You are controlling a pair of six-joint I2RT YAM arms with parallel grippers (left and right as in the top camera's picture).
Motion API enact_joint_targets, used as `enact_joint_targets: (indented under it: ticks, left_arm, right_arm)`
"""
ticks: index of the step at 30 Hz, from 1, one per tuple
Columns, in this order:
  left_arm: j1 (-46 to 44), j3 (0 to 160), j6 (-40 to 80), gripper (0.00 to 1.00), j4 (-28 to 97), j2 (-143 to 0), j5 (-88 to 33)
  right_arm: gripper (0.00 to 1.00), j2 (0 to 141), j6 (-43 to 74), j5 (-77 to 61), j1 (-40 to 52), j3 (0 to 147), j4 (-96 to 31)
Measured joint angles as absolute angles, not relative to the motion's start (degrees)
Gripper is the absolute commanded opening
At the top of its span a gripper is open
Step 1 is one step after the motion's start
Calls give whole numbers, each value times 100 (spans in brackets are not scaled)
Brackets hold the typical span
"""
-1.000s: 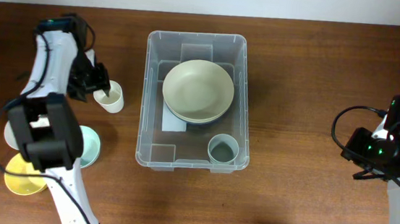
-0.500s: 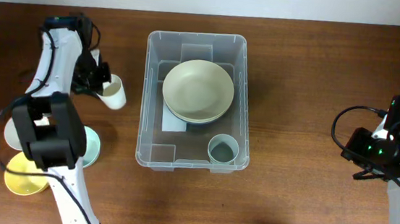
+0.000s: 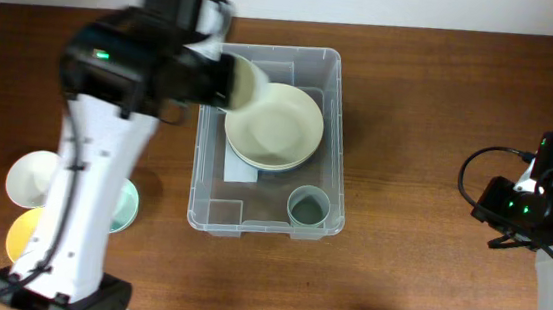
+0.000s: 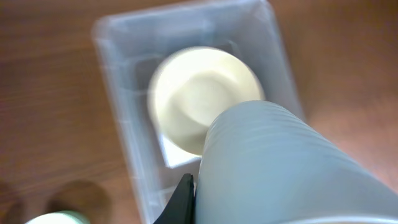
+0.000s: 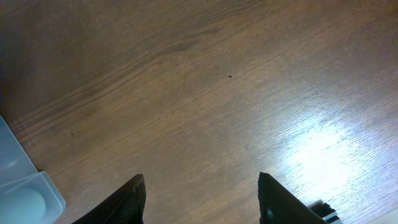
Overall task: Pack container
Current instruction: 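Carry the cream cup into the container and drop it in the cups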
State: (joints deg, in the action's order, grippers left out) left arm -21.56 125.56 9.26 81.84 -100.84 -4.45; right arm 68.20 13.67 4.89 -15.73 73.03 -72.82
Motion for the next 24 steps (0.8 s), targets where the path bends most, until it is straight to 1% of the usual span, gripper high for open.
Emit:
enact_joint_targets:
  ticks: [5, 10, 16, 22, 23, 24]
  left_arm:
    - [-3162, 12278, 928, 1, 8396, -10606, -454]
    - [-3793, 11955, 926, 1, 8652, -11059, -451]
    - [-4176, 11795, 926, 1, 8816, -11371, -456]
    - [-4265, 11795, 930, 1, 8882, -11456, -456]
    - [-4265, 11795, 928, 2, 8890, -11456, -454]
    - [-4263, 11795, 928, 5, 8903, -11456, -454]
  right_arm:
    - [53, 6820, 1369, 489, -1573, 7303, -7284]
    - [54, 6820, 1372, 489, -1573, 7303, -7284]
    - [54, 6820, 1372, 489, -1573, 7303, -7284]
    - [54, 6820, 1372, 489, -1573, 7303, -7301]
    - [54, 6820, 1367, 489, -1573, 7303, -7301]
    - [54, 6820, 1369, 489, -1573, 7303, -7303]
